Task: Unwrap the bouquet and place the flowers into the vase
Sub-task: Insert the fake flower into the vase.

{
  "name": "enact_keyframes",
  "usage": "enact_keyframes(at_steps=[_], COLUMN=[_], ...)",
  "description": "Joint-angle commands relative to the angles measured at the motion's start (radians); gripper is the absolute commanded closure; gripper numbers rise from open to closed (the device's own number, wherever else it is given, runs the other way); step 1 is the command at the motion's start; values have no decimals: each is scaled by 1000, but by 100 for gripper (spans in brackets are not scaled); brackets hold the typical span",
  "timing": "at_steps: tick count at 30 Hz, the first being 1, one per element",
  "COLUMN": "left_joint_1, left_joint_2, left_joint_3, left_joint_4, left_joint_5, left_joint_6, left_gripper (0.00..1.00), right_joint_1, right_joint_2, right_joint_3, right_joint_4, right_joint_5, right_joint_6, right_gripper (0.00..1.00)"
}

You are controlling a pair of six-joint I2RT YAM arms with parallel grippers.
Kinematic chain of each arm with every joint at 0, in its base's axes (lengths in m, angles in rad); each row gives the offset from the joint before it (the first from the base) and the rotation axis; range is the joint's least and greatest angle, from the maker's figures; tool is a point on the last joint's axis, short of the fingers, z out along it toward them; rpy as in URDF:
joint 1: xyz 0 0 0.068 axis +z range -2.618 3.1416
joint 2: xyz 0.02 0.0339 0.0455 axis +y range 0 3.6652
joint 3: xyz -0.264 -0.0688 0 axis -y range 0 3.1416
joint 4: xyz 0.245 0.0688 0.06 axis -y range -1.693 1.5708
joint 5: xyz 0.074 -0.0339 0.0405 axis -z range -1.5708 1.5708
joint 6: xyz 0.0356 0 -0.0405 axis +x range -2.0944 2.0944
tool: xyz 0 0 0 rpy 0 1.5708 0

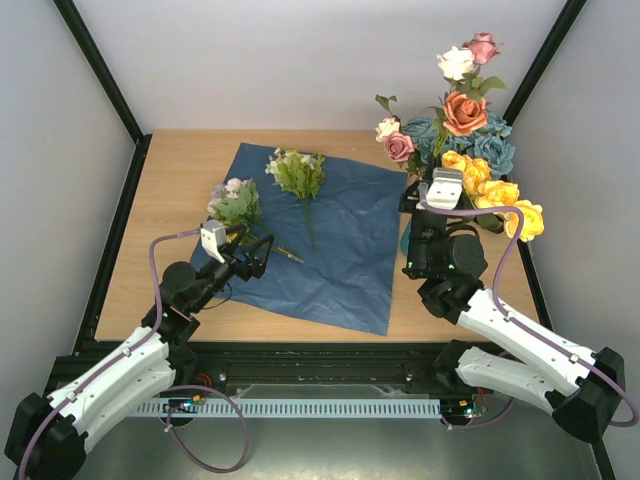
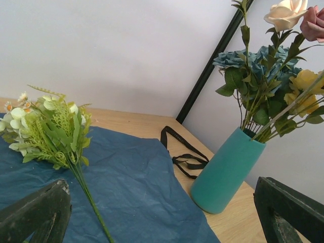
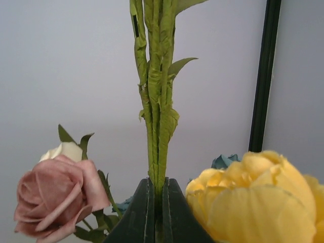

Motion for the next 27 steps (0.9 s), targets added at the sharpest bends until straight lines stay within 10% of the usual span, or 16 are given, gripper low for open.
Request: enact_keyframes(at_steps=[1, 27], left_joint_1=[-5, -5], left_joint_2=[2, 9], left_joint_3=[27, 25], left_joint_4=[37, 30], left_joint_5=[22, -2], left_joint_6=[-14, -32], left_gripper=[0, 1], right_joint_1=[-5, -28], right_joint_2=[-4, 51], right_joint_3=[45, 43], right_joint_4=[-1, -31], right_joint_5=[28, 112], right_joint_6=[6, -17], right_gripper=[99, 99])
